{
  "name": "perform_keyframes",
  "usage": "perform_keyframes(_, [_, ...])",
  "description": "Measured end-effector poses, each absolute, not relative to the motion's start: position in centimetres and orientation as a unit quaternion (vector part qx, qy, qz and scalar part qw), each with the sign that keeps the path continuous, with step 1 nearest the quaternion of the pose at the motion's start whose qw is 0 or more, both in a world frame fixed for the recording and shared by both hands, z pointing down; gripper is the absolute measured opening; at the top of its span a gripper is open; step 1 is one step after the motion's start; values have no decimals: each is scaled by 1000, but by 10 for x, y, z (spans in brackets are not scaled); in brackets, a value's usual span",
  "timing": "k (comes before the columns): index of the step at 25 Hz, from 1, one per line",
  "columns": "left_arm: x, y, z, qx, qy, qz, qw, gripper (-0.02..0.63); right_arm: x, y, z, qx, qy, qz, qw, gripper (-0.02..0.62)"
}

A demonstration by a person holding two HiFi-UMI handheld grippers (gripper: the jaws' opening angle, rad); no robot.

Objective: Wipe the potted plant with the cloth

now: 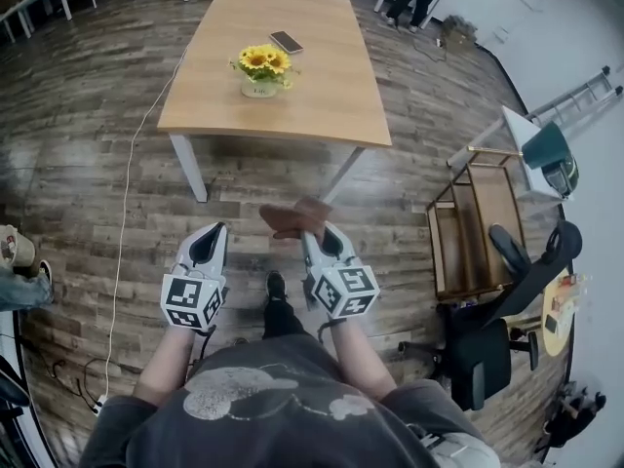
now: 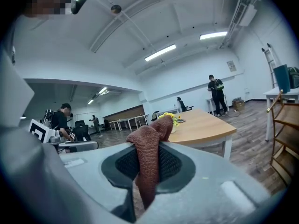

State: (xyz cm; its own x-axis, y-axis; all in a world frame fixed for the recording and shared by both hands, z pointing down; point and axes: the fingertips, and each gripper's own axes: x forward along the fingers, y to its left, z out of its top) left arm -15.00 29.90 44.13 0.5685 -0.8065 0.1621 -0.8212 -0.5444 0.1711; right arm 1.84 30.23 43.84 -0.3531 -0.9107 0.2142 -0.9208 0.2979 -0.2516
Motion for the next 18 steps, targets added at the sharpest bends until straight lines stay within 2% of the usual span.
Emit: perform_keyframes(18, [-77, 138, 434, 858, -502, 28, 104, 18, 108, 128, 441, 548, -817, 179, 19, 49])
